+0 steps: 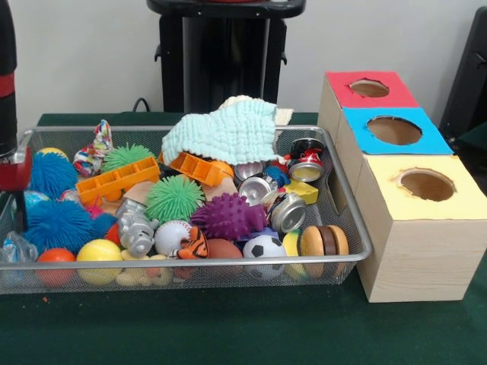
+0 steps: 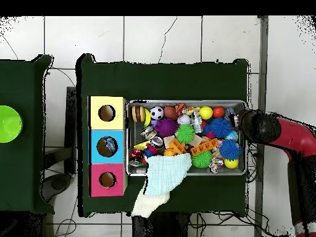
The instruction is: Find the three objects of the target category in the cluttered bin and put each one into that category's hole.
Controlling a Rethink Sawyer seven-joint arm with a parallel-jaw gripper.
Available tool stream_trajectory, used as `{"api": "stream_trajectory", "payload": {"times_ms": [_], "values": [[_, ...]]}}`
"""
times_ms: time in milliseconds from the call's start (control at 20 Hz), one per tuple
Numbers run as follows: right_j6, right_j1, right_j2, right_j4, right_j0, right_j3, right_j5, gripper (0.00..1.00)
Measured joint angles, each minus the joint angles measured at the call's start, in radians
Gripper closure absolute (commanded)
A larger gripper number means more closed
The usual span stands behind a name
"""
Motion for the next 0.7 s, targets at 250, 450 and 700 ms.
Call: {"api": "stream_trajectory", "payload": {"times_ms": [250,450,700], "values": [[0.0,-0.082,0.0,0.003,0.022,0.074,0.0,0.0],[0.0,-0.138,0.0,0.011,0.045,0.102,0.0,0.0],[0.0,-0.169,0.006,0.031,0.053,0.108,0.0,0.0]]}}
